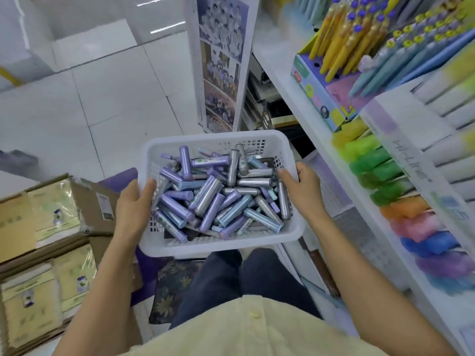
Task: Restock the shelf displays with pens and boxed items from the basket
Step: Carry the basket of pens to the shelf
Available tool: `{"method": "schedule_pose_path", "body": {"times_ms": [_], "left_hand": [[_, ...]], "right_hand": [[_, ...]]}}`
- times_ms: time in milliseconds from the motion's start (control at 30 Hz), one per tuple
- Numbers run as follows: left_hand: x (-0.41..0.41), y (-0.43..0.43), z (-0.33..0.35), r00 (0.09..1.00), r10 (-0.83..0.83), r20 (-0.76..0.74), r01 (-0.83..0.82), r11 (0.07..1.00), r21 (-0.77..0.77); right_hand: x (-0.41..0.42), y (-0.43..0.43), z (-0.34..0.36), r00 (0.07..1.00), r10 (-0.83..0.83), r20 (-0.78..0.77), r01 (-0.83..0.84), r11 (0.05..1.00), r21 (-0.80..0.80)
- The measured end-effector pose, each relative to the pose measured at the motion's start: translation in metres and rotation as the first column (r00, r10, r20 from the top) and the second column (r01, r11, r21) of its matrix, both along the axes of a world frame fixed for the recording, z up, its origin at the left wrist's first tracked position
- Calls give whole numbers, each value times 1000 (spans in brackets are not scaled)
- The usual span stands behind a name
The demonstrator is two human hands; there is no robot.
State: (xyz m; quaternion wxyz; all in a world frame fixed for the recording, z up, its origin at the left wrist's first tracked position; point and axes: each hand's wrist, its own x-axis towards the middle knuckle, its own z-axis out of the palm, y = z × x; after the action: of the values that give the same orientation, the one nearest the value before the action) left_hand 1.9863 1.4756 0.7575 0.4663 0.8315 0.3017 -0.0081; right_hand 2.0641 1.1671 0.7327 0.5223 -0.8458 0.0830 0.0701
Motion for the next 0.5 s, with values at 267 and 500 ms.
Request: {"method": "schedule_pose_path", "body": {"times_ms": [267, 500], "left_hand": [[65, 18, -2, 994, -93, -61, 94, 995, 19], [96, 21, -10, 977, -205, -55, 207, 978, 29]], "right_hand": [[25, 9, -15, 993, -115, -41, 116, 993, 17], [20, 11, -19, 973, -222, -71, 225, 973, 43]]}}
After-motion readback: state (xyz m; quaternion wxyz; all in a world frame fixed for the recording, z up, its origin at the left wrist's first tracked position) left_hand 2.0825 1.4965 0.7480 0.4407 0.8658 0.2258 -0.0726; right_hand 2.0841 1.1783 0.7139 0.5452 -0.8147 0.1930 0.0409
